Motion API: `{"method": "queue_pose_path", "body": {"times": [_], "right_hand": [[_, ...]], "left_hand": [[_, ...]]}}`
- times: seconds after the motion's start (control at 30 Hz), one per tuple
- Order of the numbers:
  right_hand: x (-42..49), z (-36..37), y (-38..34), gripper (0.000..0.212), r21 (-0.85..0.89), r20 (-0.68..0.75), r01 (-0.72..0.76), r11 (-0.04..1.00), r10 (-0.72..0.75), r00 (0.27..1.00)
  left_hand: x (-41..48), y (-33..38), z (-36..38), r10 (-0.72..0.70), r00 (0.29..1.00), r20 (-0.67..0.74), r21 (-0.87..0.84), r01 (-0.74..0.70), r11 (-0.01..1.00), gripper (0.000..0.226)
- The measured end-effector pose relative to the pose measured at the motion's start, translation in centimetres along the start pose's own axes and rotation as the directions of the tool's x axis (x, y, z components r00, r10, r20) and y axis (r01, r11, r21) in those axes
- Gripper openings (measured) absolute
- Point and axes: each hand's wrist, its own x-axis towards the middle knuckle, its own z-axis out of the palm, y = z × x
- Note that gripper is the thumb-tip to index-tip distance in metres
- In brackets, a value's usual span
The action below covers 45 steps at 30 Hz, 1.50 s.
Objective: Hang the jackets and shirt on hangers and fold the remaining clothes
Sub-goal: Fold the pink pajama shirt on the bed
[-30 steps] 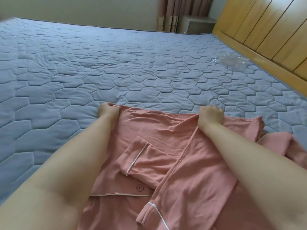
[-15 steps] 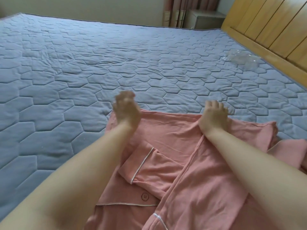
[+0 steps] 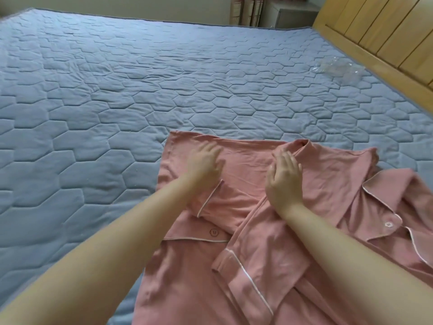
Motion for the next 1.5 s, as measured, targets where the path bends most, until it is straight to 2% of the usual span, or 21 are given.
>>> {"method": "queue_pose_path", "body": {"times": [0.07,0.1,0.17,0.23,0.33,0.43,0.53,0.67,0.77,0.8,0.87,0.93,1.0,1.07,1.1,1.17,1.27,1.33,1.4,1.47,1.5], "right_hand": [[-3.6,-0.2,0.2,0.065,-0.134,0.072,0.041,0.99,-0.032,0.997],[-5.3,-0.2,0.3,0.07,-0.202,0.125,0.065,0.977,-0.04,0.991],[-7.9,-0.4,0.3,0.082,-0.292,0.247,0.072,0.954,0.003,0.969],[-9.8,-0.8,-0.1,0.086,-0.313,0.294,0.024,0.949,0.073,0.953],[-12.6,-1.2,-1.3,0.094,-0.331,0.359,0.019,0.944,0.107,0.927],[-15.9,-1.6,-2.2,0.105,-0.302,0.409,0.051,0.952,0.081,0.909],[-18.1,-2.8,-2.5,0.107,-0.22,0.464,0.03,0.975,0.078,0.883],[-21.4,-4.1,-2.5,0.097,-0.158,0.499,0.045,0.986,0.04,0.865],[-24.1,-5.0,-2.1,0.064,-0.104,0.369,0.04,0.994,0.001,0.93],[-25.0,-5.2,-2.1,0.058,-0.054,0.305,0.024,0.998,-0.006,0.952],[-26.6,-5.9,-2.4,0.049,0.079,0.198,-0.009,0.997,-0.007,0.98],[-27.2,-7.3,-2.4,0.041,0.142,0.121,-0.008,0.99,-0.009,0.993],[-26.5,-8.8,-1.3,0.041,0.06,-0.033,0.028,0.998,-0.026,0.999],[-25.2,-10.9,0.5,0.04,-0.076,-0.132,-0.017,0.997,0.007,0.991],[-24.5,-11.9,1.6,0.04,-0.157,-0.107,-0.077,0.985,0.061,0.992],[-23.6,-13.3,4.5,0.05,-0.326,0.044,-0.228,0.917,0.256,0.966],[-24.0,-14.3,8.9,0.059,-0.437,0.191,-0.369,0.82,0.486,0.853],[-24.5,-14.7,11.6,0.061,-0.452,0.164,-0.419,0.787,0.535,0.829],[-24.1,-15.4,13.9,0.061,-0.409,0.078,-0.48,0.776,0.553,0.829],[-23.4,-16.0,15.5,0.065,-0.256,-0.037,-0.569,0.781,0.58,0.813],[-23.2,-16.1,15.7,0.068,-0.125,-0.11,-0.618,0.777,0.608,0.786]], "left_hand": [[-3.8,1.6,1.0,0.13,0.974,0.185,0.023,-0.136,0.99,0.047],[-5.6,1.7,1.7,0.153,0.955,0.254,0.104,-0.184,0.977,0.05],[-8.1,0.6,2.8,0.133,0.954,0.27,0.29,-0.212,0.933,0.055],[-9.5,-0.7,2.9,0.071,0.976,0.205,0.345,-0.14,0.928,0.058],[-10.9,-1.3,3.1,-0.045,0.992,0.114,0.335,0.004,0.942,0.06],[-12.8,-0.1,3.0,-0.065,0.996,0.055,0.34,0.042,0.94,0.058],[-14.8,1.8,2.6,-0.016,0.996,0.09,0.265,-0.008,0.964,0.053],[-17.5,3.8,2.8,-0.047,0.982,0.184,0.055,0.037,0.998,0.047],[-18.8,4.9,1.9,-0.093,0.98,0.175,-0.044,0.102,0.994,0.047],[-19.2,5.4,1.6,-0.113,0.982,0.15,-0.029,0.118,0.993,0.05],[-20.2,6.7,1.3,-0.085,0.993,0.08,0.117,0.076,0.99,0.057],[-20.7,8.5,1.5,0.038,0.998,0.048,0.241,-0.049,0.969,0.067],[-20.7,10.6,2.2,0.139,0.986,0.096,0.287,-0.161,0.944,0.071],[-20.7,12.8,3.3,0.168,0.973,0.159,0.271,-0.207,0.94,0.066],[-20.7,13.9,4.0,0.175,0.968,0.182,0.243,-0.216,0.946,0.062],[-20.5,16.0,5.2,0.203,0.956,0.211,0.171,-0.24,0.955,0.057],[-20.4,17.7,7.6,0.242,0.926,0.289,0.128,-0.287,0.949,0.057],[-20.5,17.5,9.3,0.24,0.911,0.336,0.193,-0.316,0.929,0.058],[-20.4,17.2,10.5,0.244,0.918,0.313,0.241,-0.325,0.914,0.059],[-20.2,17.2,11.2,0.259,0.928,0.267,0.246,-0.326,0.913,0.061],[-20.1,17.2,11.4,0.268,0.93,0.252,0.247,-0.329,0.911,0.062]]}}
